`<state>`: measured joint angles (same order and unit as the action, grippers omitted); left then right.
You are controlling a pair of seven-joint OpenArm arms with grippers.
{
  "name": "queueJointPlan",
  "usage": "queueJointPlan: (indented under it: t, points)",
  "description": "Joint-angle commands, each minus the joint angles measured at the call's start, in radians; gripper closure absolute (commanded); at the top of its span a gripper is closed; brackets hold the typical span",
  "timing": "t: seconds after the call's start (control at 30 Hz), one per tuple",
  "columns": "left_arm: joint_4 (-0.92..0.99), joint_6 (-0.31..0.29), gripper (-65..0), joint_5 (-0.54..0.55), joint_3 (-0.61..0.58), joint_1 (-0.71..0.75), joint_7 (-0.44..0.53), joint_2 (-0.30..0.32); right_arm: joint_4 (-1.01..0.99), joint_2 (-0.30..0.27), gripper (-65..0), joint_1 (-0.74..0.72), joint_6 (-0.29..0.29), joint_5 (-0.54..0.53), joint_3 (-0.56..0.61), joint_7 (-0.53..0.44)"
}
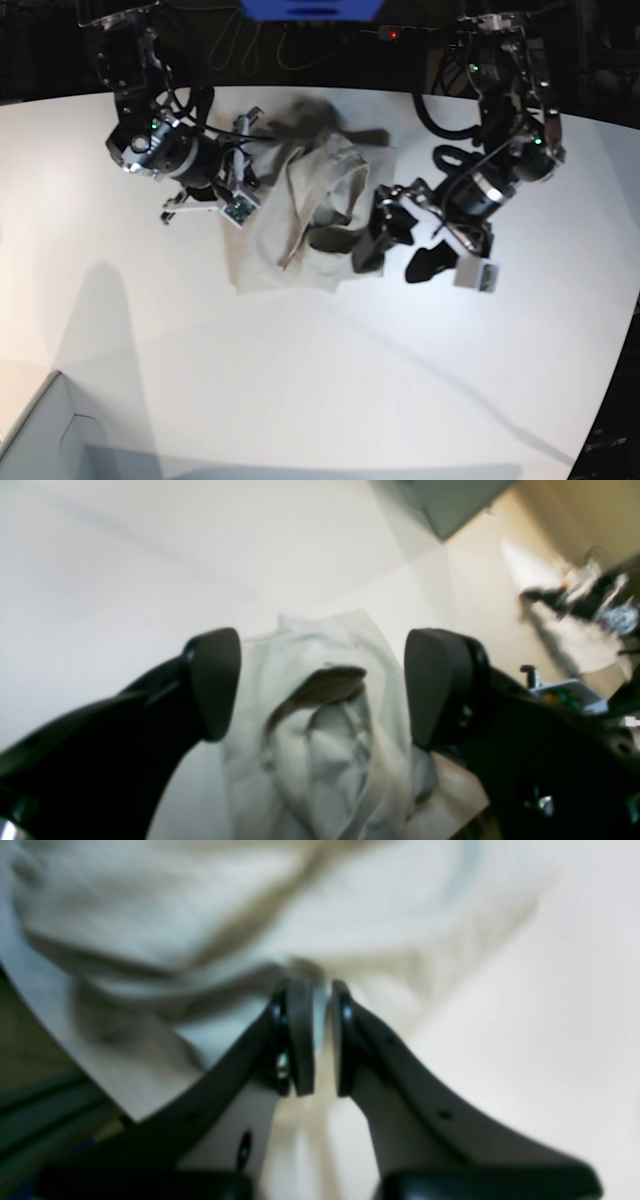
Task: Layout the t-shirt on the table in an organized manner, then fold the t-shirt properly
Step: 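Grasp the stack's loose fabric with the left gripper and tuck it in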
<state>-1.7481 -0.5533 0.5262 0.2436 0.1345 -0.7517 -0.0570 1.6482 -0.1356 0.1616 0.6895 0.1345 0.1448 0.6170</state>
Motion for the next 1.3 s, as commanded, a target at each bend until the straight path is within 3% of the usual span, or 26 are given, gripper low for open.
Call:
queueJointPlan:
  t: [0.0, 0.13, 0.27, 0.33, 0.43, 0.7, 0.9, 0.97, 1.17, 1.27]
  points:
    - [-0.019, -0.011, -48.3, -0.019, -0.043, -0.032, 0.024, -0.016, 0.014, 0.001, -5.7, -0.012, 0.009, -0.014, 0.002, -0.022]
    - [-0.009, -0.009, -48.0, -0.193, -0.180, -0.071, 0.024, -0.094, 0.014, 0.001, -5.7, -0.004, 0.009, -0.014, 0.008, -0.022]
    - [0.044, -0.009, -47.4, -0.340, -0.246, -0.098, 0.018, -0.100, 0.013, 0.003, -5.7, -0.003, 0.009, -0.014, 0.008, -0.022]
    - [0.069, 0.035, -47.3, -0.371, -0.250, -0.100, 0.024, -0.100, 0.005, 0.003, -5.7, -0.004, 0.009, -0.014, 0.008, -0.022]
    - [0.109, 0.132, -47.6, -0.351, -0.240, -0.105, 0.025, -0.100, 0.000, 0.003, -5.7, -0.003, 0.009, -0.014, 0.003, -0.022]
    - [0.348, 0.143, -47.7, -0.186, -0.232, -0.204, 0.025, -0.062, 0.000, 0.003, -5.6, 0.000, 0.009, -0.014, 0.003, -0.022]
    - [0.437, 0.154, -47.7, -0.202, -0.232, -0.249, 0.025, -0.056, 0.000, 0.003, -5.6, 0.000, 0.009, -0.014, 0.003, -0.022]
    - [0.439, 0.207, -47.7, -0.254, -0.227, -0.258, 0.039, -0.053, 0.000, 0.003, -5.6, 0.000, 0.009, -0.014, 0.003, -0.022]
    - [0.429, 0.355, -47.7, -0.346, -0.132, -0.263, 0.232, 0.007, 0.000, 0.003, -5.6, 0.000, 0.009, -0.014, 0.003, -0.022]
    - [0.397, 0.382, -47.7, -0.341, -0.083, -0.264, 0.248, 0.058, 0.000, 0.001, -5.6, 0.000, 0.009, -0.014, 0.003, -0.022]
